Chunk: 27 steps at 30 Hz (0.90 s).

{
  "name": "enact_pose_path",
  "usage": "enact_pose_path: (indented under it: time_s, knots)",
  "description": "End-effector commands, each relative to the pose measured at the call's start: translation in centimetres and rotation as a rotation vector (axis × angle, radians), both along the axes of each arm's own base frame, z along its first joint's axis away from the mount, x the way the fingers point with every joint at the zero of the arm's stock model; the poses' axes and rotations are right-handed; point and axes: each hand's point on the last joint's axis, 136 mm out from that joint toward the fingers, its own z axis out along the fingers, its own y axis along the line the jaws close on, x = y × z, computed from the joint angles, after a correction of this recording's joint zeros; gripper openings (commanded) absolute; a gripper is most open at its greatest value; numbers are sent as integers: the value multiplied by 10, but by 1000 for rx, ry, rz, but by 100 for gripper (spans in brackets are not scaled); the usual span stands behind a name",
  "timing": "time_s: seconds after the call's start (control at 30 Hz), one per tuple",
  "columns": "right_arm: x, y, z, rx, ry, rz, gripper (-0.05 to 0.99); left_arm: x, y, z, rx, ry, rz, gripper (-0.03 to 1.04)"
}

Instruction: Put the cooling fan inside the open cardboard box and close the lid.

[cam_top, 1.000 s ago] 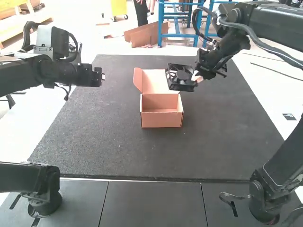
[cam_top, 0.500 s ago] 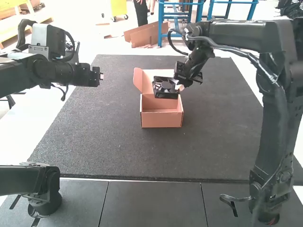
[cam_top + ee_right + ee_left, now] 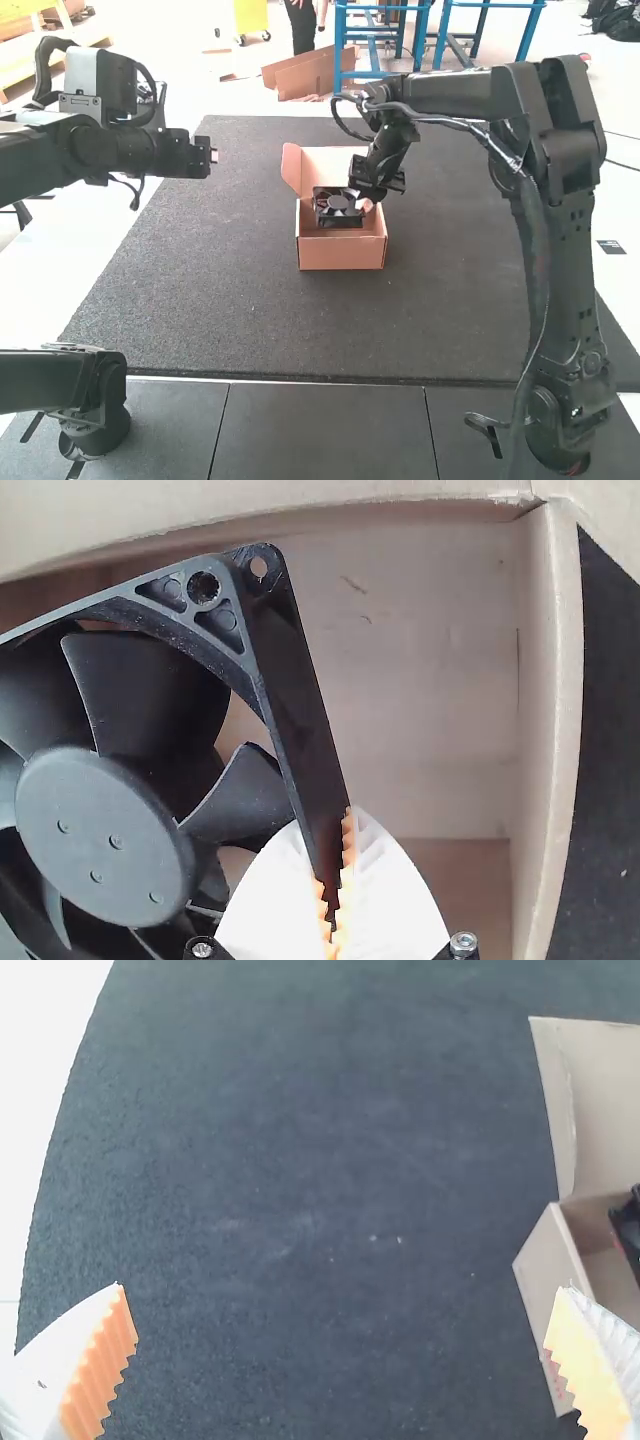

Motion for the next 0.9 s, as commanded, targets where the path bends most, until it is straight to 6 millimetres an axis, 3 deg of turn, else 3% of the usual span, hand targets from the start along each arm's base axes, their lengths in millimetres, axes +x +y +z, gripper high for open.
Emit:
enact_pose_path:
  time_s: [0.0, 0.13, 0.27, 0.33, 0.43, 0.53, 0.6, 0.73, 0.87]
  knots:
    - [1, 2, 5, -10, -15, 8, -1, -1, 2, 6, 13, -24, 0, 97]
    - [-1, 1, -7, -26, 1, 9, 1, 1, 1, 9, 11, -29, 1, 97]
    - [2, 4, -8, -14, -12, 41, 37, 3, 1, 15, 10, -46, 0, 97]
    - [3, 10, -3, 24, -10, 47, 60, 5, 1, 19, 11, -59, -1, 97]
    - [8, 25, 22, 109, -28, 75, 71, 7, 1, 18, 12, -56, -1, 97]
    - [10, 43, 62, 220, -57, 134, 82, 11, 1, 16, 13, -45, 0, 97]
    - [17, 46, 78, 265, -98, 127, 90, 15, 0, 15, 14, -39, -1, 97]
    - [30, 18, 120, 257, -231, 131, 91, 28, -1, 11, 14, -27, 1, 97]
    - [48, -30, 113, 89, -323, 153, 91, 43, -6, 9, 14, -24, -5, 97]
